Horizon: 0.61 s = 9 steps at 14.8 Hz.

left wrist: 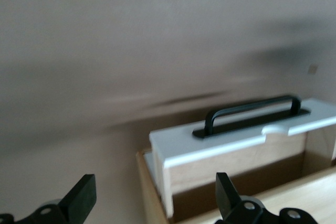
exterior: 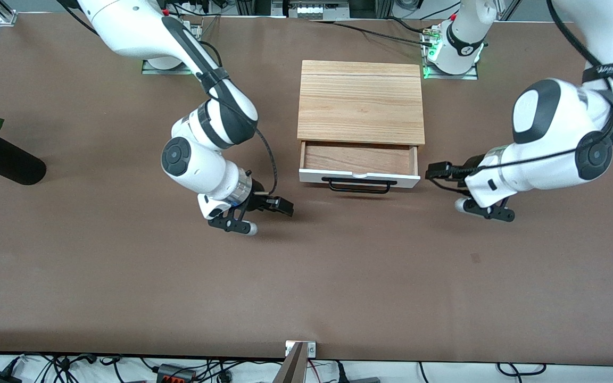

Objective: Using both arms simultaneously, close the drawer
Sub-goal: 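Bring both grippers to the white drawer front on either side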

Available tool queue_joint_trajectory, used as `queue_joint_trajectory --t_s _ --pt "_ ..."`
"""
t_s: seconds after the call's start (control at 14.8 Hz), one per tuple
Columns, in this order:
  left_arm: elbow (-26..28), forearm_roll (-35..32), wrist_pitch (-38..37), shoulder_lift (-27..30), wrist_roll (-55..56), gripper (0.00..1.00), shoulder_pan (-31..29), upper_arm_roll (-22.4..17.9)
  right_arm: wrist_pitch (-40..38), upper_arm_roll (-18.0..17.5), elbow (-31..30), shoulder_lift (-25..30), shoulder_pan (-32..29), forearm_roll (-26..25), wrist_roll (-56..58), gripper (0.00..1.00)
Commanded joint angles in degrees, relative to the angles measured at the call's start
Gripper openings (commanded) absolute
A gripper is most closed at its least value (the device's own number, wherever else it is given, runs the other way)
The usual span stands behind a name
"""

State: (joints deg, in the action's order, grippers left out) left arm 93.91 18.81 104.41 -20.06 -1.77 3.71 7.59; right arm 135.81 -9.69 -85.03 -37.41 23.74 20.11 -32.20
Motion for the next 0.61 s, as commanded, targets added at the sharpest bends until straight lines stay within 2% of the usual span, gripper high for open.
queue_joint_trajectory --t_s 0.0,0.27,0.41,0.54 --pt "-1.8 3.06 4.73 -3.31 -1.13 1.0 -0.46 2.42 -0.63 -0.06 1.18 -0.91 1.91 0.63 -0.58 1.0" --pt "-1.28 9.82 11.42 -7.44 -7.79 1.0 -0.46 3.57 -1.33 -0.06 0.74 -0.91 3.85 1.15 -0.67 1.0" --pt "1.96 13.51 15.01 -7.54 -10.7 1.0 -0.46 3.75 -2.2 -0.06 0.56 -0.91 4.47 1.86 -0.58 1.0" --pt "4.6 16.68 15.3 -7.36 -11.15 1.0 -0.9 4.8 -4.49 -0.06 0.56 -0.91 4.56 1.95 -0.58 1.0"
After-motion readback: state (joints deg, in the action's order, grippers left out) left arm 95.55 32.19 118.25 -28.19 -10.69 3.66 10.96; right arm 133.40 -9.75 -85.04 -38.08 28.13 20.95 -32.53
